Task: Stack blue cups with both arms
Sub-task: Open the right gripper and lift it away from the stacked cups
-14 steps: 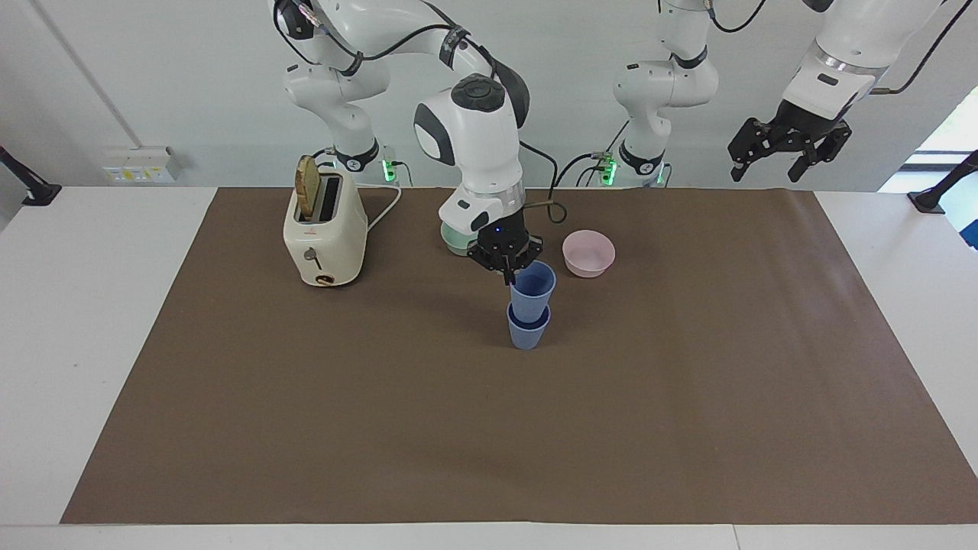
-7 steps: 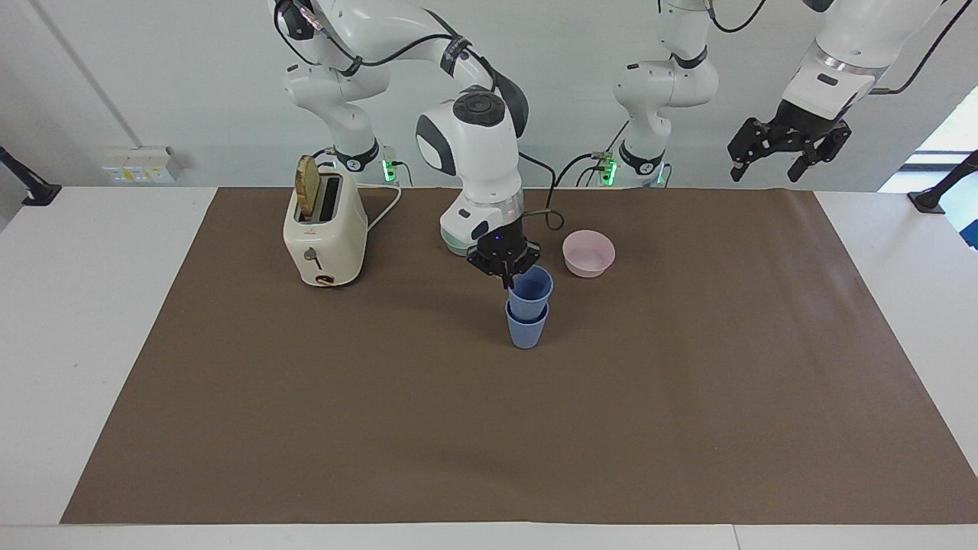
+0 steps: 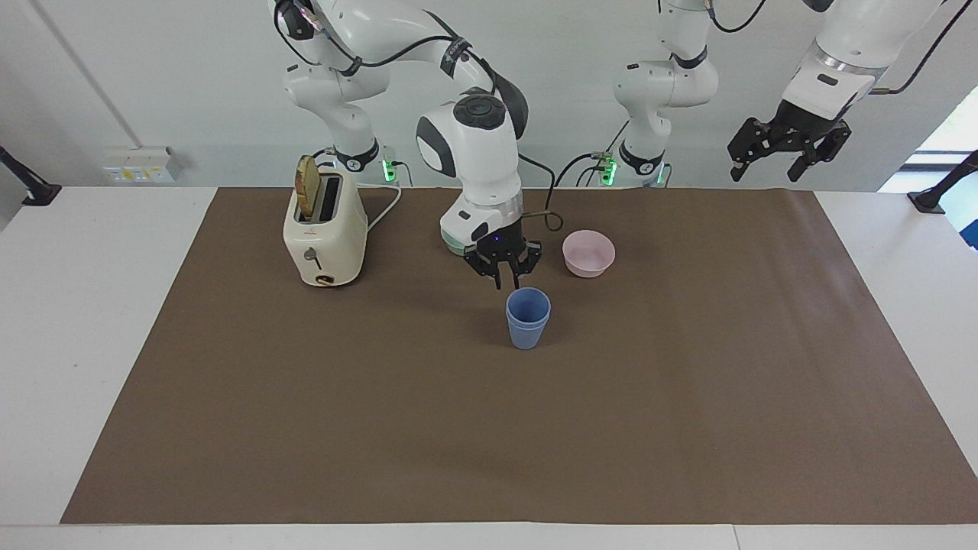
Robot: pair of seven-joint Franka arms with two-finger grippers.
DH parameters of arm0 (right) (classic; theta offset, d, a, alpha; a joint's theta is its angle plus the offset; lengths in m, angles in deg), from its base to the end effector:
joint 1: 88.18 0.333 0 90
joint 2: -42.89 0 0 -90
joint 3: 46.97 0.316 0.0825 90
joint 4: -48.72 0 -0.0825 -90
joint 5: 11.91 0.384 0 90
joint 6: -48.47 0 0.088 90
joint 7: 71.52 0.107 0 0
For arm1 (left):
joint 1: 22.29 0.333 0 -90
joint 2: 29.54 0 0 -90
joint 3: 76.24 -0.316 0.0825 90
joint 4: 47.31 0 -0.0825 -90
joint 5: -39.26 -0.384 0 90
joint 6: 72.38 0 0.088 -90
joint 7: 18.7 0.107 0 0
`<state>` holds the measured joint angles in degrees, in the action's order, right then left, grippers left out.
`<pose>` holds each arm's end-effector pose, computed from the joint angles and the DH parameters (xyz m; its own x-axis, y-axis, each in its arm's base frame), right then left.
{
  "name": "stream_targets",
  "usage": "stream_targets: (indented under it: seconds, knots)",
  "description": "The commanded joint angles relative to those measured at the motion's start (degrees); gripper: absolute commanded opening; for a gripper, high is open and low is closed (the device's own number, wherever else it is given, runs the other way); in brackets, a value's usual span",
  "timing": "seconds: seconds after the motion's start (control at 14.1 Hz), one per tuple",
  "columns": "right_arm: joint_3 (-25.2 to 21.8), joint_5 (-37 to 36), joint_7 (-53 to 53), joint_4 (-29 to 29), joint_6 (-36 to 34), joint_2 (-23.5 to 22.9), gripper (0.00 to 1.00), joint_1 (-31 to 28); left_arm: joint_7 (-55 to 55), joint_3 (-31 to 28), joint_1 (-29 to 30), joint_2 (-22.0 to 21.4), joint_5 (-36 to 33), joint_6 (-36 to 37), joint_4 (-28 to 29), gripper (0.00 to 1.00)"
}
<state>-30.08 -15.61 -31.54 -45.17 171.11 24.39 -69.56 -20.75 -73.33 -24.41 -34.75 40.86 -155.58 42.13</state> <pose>0.5582 0.3692 0.4549 0.9887 -0.0806 0.1265 -0.0615 -0.9871 -0.1482 0.5109 -0.0497 0.6673 0.9983 -0.0550 -0.0189 -0.0546 -0.9983 0.0225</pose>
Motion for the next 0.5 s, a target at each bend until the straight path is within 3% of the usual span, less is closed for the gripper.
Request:
stream_targets:
  seconds: [0.0,0.42]
  knots:
    - [0.2,1.2,-1.0,-0.6,-0.2,3.2,1.00,-1.4,0.8,-0.1,0.4,-0.5,2.2,1.5,-0.1,1.00]
    - [0.2,1.2,-7.9,-0.9,-14.2,13.6,1.00,-11.1,0.5,-0.2,0.5,-0.5,1.9,1.8,-0.3,1.00]
